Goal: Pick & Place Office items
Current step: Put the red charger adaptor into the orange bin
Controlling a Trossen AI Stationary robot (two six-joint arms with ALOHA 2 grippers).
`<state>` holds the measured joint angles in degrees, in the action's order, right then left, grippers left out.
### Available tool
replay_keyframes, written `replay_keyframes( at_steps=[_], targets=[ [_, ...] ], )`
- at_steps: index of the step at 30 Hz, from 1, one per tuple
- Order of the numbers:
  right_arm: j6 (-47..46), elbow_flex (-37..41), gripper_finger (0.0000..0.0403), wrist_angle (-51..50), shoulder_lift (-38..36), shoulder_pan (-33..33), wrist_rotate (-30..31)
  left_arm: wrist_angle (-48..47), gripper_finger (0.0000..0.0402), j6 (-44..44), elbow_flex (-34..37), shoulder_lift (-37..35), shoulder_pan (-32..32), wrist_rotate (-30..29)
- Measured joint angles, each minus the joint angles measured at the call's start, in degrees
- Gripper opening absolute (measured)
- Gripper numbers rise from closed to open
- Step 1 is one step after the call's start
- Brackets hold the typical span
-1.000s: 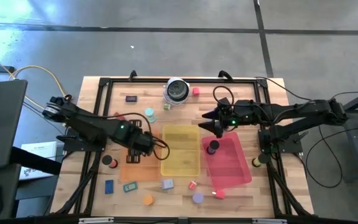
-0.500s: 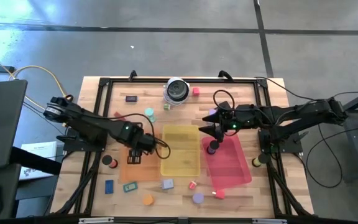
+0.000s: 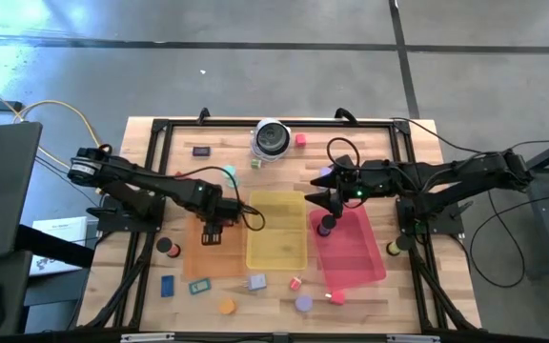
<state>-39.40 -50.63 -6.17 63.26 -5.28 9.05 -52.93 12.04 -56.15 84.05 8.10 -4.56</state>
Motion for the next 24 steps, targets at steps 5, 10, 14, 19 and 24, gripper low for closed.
replay_keyframes(
  at_steps=[5, 10, 14, 19, 24],
  targets=[
    [0.0, 0.0, 0.0318, -0.3, 0.0, 0.0, 0.0, 1.6, 0.0209, -1.8, 1.0, 0.1, -0.9, -0.1],
    [0.0, 0.0, 0.0318, -0.4, 0.0, 0.0, 0.0, 3.6, 0.0209, -2.2, 3.9, 0.1, -2.5, -0.4],
    [0.1, 0.0, 0.0318, -0.5, 0.0, 0.0, 0.0, 6.2, 0.0209, -2.2, 5.7, 0.3, -2.7, 0.5],
    [0.1, 0.0, 0.0318, -0.5, 0.0, 0.0, 0.0, 8.1, 0.0209, -2.2, 6.8, 0.3, -1.8, -0.2],
    [0.1, 0.0, 0.0318, -0.6, 0.0, 0.0, 0.0, 8.4, 0.0209, -2.2, 7.0, 1.9, -1.8, -0.2]
  ],
)
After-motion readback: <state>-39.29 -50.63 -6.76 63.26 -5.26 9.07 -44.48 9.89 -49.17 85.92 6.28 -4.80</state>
